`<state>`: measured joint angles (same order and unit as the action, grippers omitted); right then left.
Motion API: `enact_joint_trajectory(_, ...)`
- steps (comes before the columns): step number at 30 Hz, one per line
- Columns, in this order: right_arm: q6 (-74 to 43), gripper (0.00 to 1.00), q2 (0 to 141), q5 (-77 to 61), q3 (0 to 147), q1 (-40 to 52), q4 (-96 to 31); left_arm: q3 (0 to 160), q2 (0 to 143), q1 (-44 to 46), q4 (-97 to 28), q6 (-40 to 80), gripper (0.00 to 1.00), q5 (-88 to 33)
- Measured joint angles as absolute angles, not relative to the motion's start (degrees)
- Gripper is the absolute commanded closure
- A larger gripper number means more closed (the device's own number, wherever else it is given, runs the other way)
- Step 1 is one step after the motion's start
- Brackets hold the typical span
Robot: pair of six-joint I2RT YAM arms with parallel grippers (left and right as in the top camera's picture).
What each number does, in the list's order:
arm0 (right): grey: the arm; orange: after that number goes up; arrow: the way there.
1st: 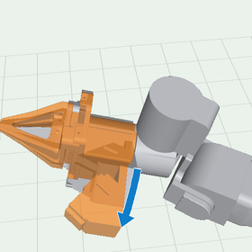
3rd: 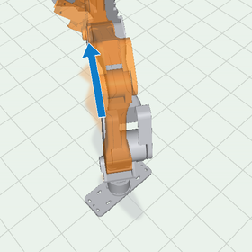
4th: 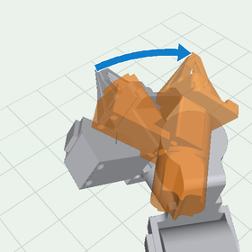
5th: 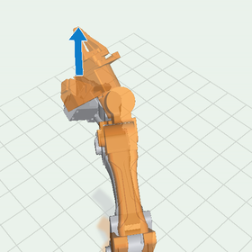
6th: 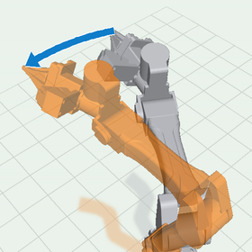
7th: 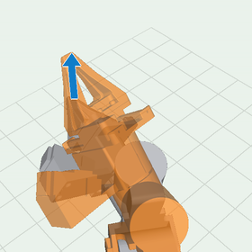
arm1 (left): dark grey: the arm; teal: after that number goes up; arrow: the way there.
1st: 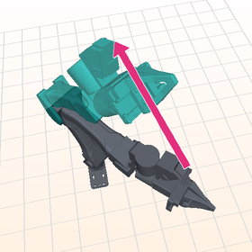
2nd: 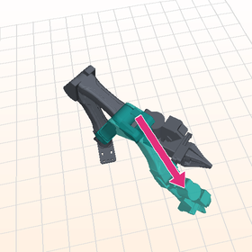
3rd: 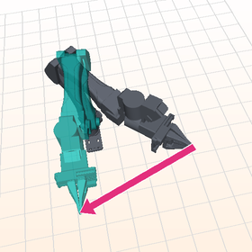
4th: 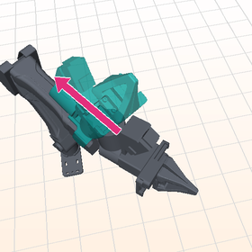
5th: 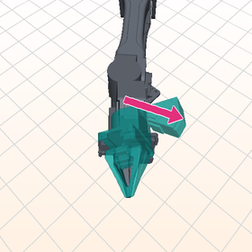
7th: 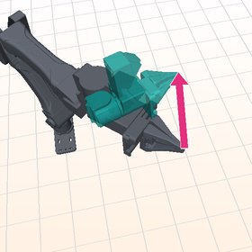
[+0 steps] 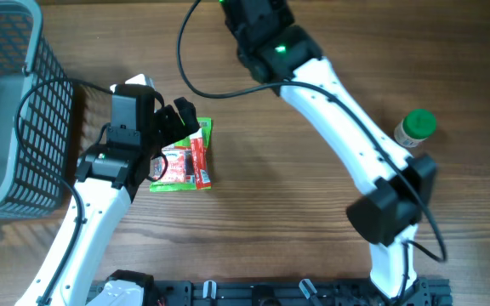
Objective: Scan the item barcode
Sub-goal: 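Lift the wipes pack to the white scanner with the right gripper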
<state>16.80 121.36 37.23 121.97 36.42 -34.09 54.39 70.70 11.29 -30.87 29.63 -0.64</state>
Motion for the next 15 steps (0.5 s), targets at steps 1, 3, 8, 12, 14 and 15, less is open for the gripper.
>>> enact_joint_trajectory(1, 18.2, 0.96, 122.5, 37.9, 122.0, 36.5, -32.5, 54.4, 70.7, 11.3, -30.9, 29.6, 0.00, -0.6)
enact_joint_trajectory(3, 21.3, 0.96, 125.1, 39.6, 122.0, 36.7, -28.9, 54.4, 70.7, 11.3, -30.9, 29.6, 0.00, -0.6)
enact_joint_trajectory(8, 29.8, 0.96, 130.3, 42.1, 121.9, 36.7, -20.9, 54.4, 70.7, 11.3, -30.9, 29.6, 0.00, -0.6)
enact_joint_trajectory(12, 36.4, 0.96, 133.7, 44.3, 122.0, 36.7, -11.8, 54.4, 70.7, 11.3, -30.9, 29.6, 0.00, -0.6)
enact_joint_trajectory(14, 40.0, 0.96, 135.4, 45.3, 122.0, 36.7, -8.7, 54.4, 70.7, 11.3, -30.9, 29.6, 0.00, -0.6)
enact_joint_trajectory(15, 42.3, 0.96, 136.6, 45.7, 122.0, 36.7, -6.6, 54.4, 70.7, 11.3, -30.9, 29.6, 0.00, -0.6)
